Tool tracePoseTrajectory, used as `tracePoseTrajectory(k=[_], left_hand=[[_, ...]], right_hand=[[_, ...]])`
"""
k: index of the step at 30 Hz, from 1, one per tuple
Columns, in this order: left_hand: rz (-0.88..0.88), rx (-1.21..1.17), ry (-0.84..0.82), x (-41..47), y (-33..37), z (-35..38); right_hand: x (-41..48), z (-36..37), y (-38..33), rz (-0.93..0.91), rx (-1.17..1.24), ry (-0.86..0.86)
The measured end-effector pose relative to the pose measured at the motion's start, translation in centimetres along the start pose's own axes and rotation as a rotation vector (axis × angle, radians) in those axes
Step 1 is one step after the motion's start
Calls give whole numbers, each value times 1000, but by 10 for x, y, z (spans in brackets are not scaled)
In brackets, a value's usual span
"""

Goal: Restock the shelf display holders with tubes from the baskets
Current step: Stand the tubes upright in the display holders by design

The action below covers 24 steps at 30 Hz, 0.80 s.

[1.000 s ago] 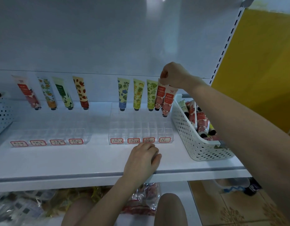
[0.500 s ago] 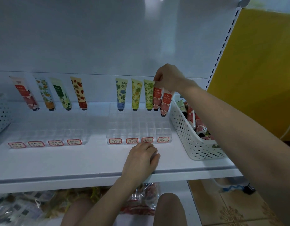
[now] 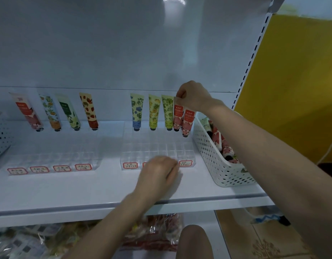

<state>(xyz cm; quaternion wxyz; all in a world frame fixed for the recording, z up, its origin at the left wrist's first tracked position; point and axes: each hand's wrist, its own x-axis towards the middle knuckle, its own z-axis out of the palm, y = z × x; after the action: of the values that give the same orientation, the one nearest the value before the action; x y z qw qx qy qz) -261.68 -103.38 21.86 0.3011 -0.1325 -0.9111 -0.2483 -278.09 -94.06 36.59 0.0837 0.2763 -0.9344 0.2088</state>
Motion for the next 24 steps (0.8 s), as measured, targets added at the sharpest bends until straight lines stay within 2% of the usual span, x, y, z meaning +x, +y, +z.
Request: tracePoseTrajectory(k=[3, 5, 8, 10, 13, 19, 24], left_hand=[[79, 127, 123, 58, -11, -33], [49, 240, 161, 103, -20, -52], [-131, 404, -6, 149, -33, -66], [-153, 446, -120, 163, -39, -63], [-127, 423, -186, 168, -44, -56], [-55, 334, -159, 176, -44, -46], [-29, 166, -102, 177, -47, -43]], right_hand=[[-2, -2, 3, -1, 22, -2], [-3, -5, 5, -5, 22, -8], [-3, -5, 7, -20, 3, -19], [-3, -5, 7, -14, 8, -20], [-3, -4, 8, -17, 10, -16], [-2, -1, 9, -10, 6, -2], [-1, 3, 10, 11, -4, 4]])
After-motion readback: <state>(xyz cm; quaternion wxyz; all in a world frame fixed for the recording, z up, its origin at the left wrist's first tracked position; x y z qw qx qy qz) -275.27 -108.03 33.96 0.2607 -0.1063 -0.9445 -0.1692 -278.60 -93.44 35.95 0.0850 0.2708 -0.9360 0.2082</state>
